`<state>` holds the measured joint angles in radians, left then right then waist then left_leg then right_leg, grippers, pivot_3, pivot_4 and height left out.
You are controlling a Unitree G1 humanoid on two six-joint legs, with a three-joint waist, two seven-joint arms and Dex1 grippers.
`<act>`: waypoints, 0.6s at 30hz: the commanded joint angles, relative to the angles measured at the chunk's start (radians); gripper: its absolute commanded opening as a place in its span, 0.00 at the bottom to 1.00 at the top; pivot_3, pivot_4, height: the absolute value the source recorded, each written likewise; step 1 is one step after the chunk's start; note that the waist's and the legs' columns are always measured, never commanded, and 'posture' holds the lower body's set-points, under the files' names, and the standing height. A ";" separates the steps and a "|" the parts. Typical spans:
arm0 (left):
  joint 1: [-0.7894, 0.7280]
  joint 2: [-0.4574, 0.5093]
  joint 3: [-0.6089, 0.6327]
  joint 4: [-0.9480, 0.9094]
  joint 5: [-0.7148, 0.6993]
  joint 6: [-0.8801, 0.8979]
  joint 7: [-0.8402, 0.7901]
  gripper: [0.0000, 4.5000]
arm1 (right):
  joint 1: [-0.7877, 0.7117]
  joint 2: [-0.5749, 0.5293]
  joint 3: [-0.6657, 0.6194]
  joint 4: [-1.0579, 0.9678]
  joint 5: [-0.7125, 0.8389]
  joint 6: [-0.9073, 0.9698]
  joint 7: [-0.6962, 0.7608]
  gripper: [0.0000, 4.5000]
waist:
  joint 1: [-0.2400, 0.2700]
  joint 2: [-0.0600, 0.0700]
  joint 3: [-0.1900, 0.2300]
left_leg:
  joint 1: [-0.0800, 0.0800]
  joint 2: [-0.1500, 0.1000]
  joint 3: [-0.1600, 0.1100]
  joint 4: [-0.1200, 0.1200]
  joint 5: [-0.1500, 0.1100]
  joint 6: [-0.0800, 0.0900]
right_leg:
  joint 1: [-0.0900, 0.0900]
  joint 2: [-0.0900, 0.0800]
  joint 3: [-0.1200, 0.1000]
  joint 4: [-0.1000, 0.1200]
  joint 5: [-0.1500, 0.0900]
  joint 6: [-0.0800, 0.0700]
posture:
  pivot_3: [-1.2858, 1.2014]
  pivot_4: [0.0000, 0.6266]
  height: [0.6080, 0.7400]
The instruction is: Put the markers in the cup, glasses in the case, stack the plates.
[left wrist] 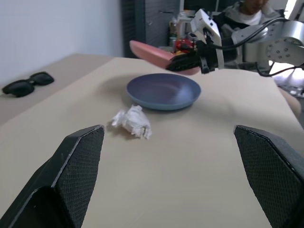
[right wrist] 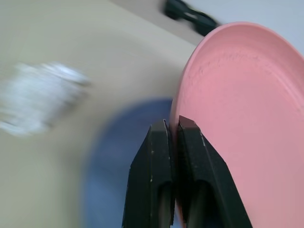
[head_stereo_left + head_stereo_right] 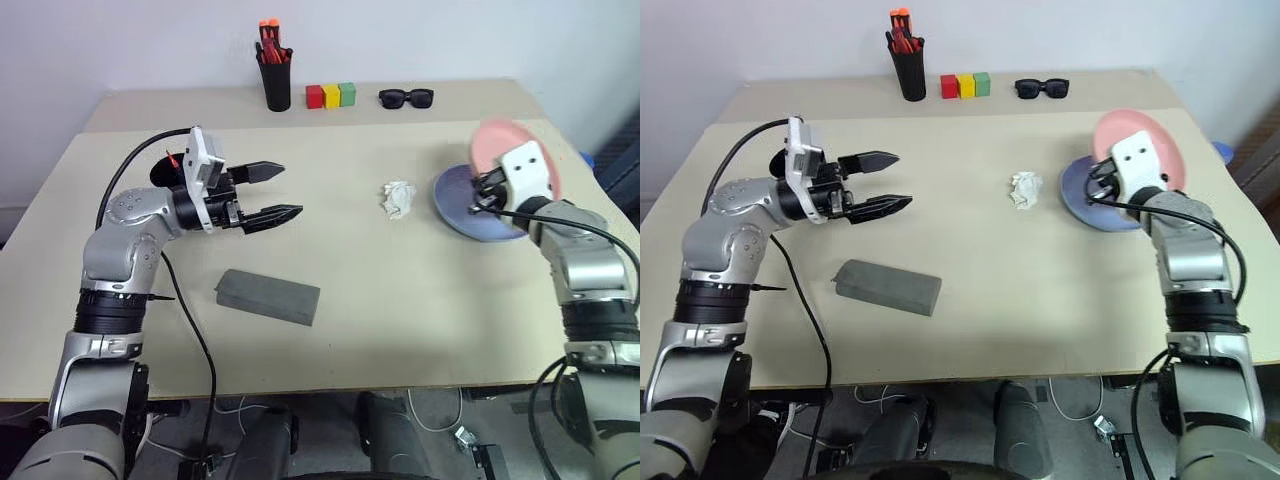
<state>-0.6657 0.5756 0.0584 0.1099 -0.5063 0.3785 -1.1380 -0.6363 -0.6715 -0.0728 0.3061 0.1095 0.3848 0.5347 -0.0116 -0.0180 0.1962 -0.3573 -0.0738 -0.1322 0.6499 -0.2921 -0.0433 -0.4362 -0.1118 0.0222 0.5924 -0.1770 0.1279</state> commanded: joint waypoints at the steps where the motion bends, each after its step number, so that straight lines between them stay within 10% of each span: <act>1: 0.016 0.026 0.038 -0.071 -0.019 0.006 0.018 1.00 | -0.004 0.004 0.007 0.016 -0.004 -0.023 0.027 0.35 | 0.002 0.000 0.000 | 0.000 0.000 0.000 0.000 0.000 0.000 | 0.000 0.000 0.000 0.000 0.000 0.000 | 0.52 0.24 1.00; 7: 0.051 0.048 0.055 -0.117 -0.036 0.035 0.041 1.00 | -0.033 0.028 0.007 0.010 -0.002 -0.010 0.027 0.98 | -0.004 0.000 0.000 | 0.000 -0.001 0.000 0.000 0.000 0.000 | 0.000 -0.001 0.000 0.000 0.000 0.000 | 0.52 0.24 1.00; 18: 0.044 0.038 0.047 -0.112 -0.040 0.037 0.052 1.00 | -0.136 0.202 0.052 0.082 0.012 -0.013 -0.011 0.98 | -0.019 0.000 0.000 | 0.000 0.000 0.000 0.000 0.000 0.000 | -0.001 0.000 0.000 0.001 0.000 0.000 | 0.52 0.24 1.00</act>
<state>-0.6093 0.6068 0.0868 0.0264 -0.5294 0.4127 -1.0876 -0.7479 -0.4773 -0.0328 0.3617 0.1431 0.4002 0.5411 -0.0307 -0.0180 0.1962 -0.3567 -0.0742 -0.1324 0.6497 -0.2920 -0.0434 -0.4368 -0.1115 0.0224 0.5936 -0.1768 0.1276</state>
